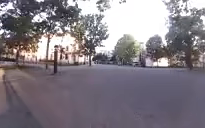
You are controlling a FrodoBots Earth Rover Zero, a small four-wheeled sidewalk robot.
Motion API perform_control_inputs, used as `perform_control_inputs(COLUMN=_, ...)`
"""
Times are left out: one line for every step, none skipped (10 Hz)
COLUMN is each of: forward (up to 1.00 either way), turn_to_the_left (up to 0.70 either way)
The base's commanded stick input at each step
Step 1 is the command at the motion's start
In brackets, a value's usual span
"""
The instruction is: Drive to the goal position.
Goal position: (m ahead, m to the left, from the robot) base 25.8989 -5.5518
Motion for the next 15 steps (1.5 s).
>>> perform_control_inputs(forward=0.7, turn_to_the_left=0.0)
perform_control_inputs(forward=0.7, turn_to_the_left=0.0)
perform_control_inputs(forward=0.7, turn_to_the_left=0.0)
perform_control_inputs(forward=0.7, turn_to_the_left=0.0)
perform_control_inputs(forward=0.7, turn_to_the_left=0.0)
perform_control_inputs(forward=0.7, turn_to_the_left=0.0)
perform_control_inputs(forward=0.7, turn_to_the_left=0.0)
perform_control_inputs(forward=0.7, turn_to_the_left=0.0)
perform_control_inputs(forward=0.7, turn_to_the_left=0.0)
perform_control_inputs(forward=0.7, turn_to_the_left=0.0)
perform_control_inputs(forward=0.7, turn_to_the_left=0.0)
perform_control_inputs(forward=0.7, turn_to_the_left=0.0)
perform_control_inputs(forward=0.7, turn_to_the_left=0.0)
perform_control_inputs(forward=0.7, turn_to_the_left=0.0)
perform_control_inputs(forward=0.7, turn_to_the_left=0.0)
